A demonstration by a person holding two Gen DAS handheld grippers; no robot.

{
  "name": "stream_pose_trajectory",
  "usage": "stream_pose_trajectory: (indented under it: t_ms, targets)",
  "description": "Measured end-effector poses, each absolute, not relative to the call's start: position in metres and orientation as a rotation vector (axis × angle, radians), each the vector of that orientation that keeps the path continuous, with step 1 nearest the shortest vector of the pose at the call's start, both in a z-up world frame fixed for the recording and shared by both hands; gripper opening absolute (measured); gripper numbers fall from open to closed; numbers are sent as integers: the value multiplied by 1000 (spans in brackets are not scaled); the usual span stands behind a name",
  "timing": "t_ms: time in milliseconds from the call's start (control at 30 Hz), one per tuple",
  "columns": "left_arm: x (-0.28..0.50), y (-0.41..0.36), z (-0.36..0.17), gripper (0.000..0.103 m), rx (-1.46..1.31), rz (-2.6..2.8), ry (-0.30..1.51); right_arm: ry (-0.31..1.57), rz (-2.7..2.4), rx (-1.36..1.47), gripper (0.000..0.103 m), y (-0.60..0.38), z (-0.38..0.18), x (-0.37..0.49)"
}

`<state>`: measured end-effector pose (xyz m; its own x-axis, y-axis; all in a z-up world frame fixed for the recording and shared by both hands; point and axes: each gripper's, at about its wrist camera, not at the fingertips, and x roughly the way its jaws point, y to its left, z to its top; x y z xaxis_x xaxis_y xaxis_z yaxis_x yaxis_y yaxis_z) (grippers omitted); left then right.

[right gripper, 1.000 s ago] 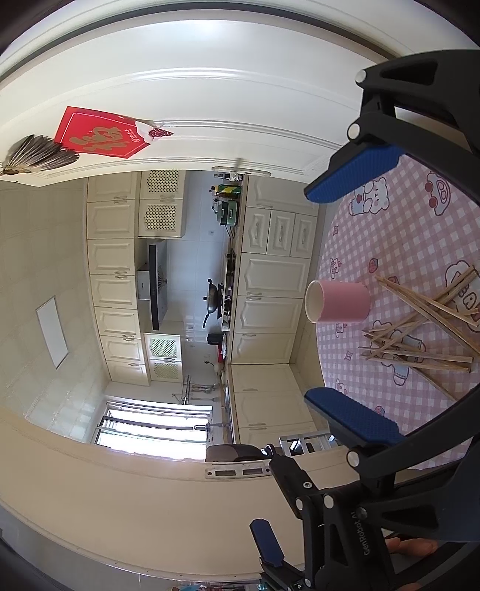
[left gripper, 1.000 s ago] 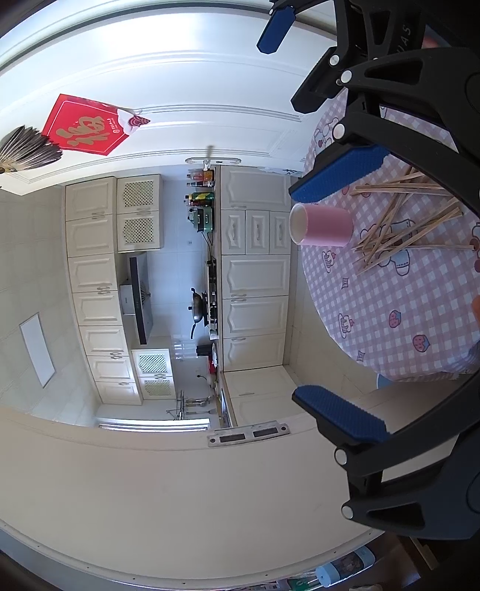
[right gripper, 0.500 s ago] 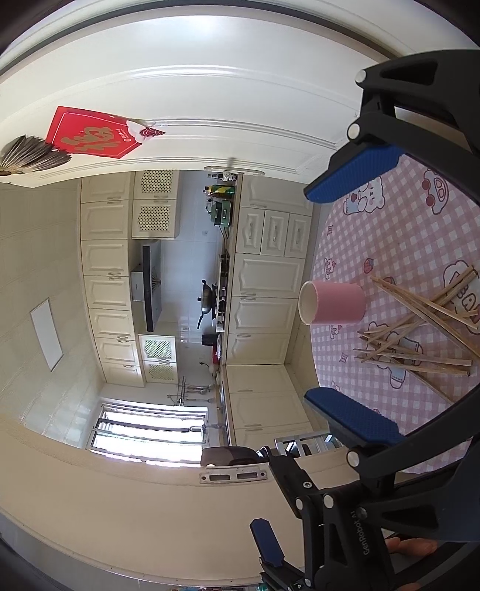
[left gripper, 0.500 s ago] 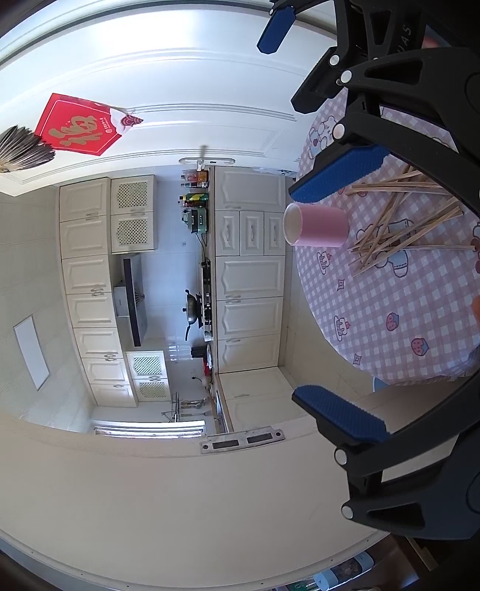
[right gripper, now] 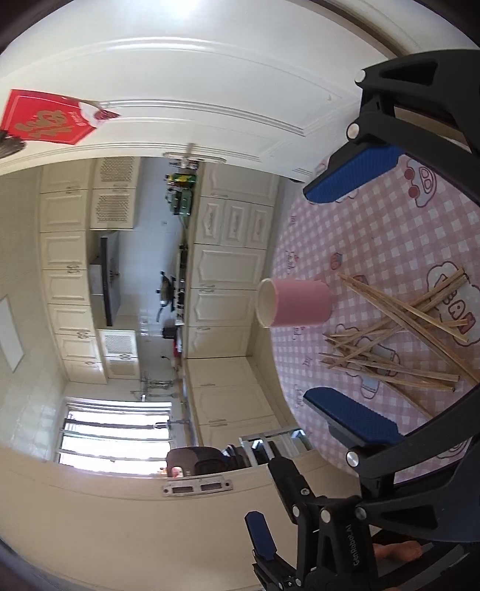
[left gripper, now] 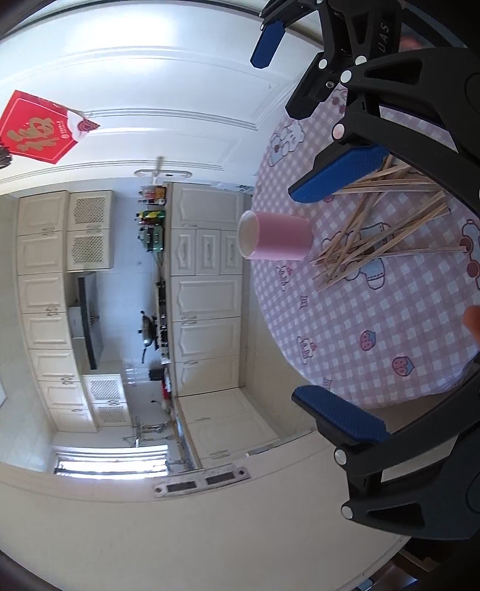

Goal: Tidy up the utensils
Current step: 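Lower the left tool onto one wooden chopstick and close it while the right tool grasps another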

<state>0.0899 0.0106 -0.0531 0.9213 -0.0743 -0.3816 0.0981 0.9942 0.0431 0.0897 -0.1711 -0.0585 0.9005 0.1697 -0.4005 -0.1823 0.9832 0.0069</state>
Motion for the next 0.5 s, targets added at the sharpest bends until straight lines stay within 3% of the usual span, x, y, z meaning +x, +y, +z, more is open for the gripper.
stream_pose_trajectory:
  t_ms: [267,333,367,500]
  targets:
    - [153,21,-111,97,6,-153,681,663,217,44,95,-192,-113,146]
    - [164,18,-122,94,7,-173,725,711,226,55,88,-195,-124,156]
    - [168,16,-126,87,13,-178,741,733,230,61,82,-196,-129,161]
    - [187,7,-146,75,3,-220,828,810,246,76,66,-201,-146,177]
